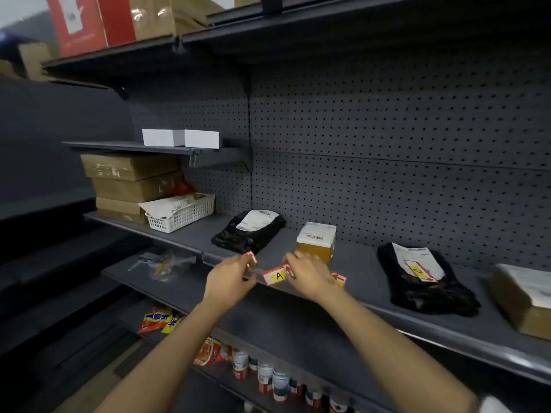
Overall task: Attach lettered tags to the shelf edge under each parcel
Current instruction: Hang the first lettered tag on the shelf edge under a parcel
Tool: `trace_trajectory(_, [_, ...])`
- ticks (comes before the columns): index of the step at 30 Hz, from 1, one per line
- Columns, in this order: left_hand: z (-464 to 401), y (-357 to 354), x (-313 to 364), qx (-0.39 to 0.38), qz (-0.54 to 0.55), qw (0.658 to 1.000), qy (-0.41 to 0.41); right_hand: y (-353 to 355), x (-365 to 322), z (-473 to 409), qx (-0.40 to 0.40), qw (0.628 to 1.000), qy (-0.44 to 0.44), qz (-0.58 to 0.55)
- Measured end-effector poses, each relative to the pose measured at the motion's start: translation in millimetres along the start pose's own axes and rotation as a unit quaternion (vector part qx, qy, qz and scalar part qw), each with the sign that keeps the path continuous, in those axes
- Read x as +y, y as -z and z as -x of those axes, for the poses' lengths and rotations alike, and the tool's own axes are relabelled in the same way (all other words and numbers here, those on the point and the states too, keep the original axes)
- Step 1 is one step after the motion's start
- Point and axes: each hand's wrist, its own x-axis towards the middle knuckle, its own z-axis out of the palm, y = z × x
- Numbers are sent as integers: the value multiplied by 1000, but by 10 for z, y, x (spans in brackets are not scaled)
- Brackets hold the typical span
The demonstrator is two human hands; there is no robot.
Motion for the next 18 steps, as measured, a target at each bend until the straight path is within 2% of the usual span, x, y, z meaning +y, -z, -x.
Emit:
trace_trajectory(4, [-250,-188,-232,-8,6,1000,-5,-235,16,-251,-16,999,-29,1])
trace_trajectory(8, [-490,-291,-580,-34,28,999,2,-362,27,-503,10,996,-74,-39])
trace_trajectory(12, [-731,-347,-880,-83,36,996,-21,-315,27,-787,-71,993,-80,-51])
trace_trajectory(13, [-783,-372,-937,-93,35,995,-30,-283,12,-863,-55,992,-90,-69])
trace_trajectory(16, [-909,-478,-1031,-134,46,989,-52,-131,-82,-1101,85,976,-132,-151])
trace_trajectory(18, [-968,-555,-1024,-157,58,982,-82,-75,-168,-1223,121,970,-146,-151])
